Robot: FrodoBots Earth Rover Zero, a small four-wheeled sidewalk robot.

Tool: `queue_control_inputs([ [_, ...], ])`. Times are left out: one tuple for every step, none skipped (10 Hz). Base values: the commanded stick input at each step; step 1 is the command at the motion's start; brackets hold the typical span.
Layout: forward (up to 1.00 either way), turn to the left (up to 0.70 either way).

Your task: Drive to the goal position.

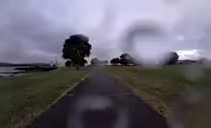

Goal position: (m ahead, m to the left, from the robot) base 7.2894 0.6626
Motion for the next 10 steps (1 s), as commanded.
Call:
queue_control_inputs([
  [0.7, 0.0],
  [0.7, 0.0],
  [0.7, 0.0],
  [0.7, 0.0],
  [0.7, 0.0],
  [0.7, 0.0],
  [0.7, 0.0],
  [0.7, 0.0],
  [0.7, 0.0],
  [0.7, 0.0],
])
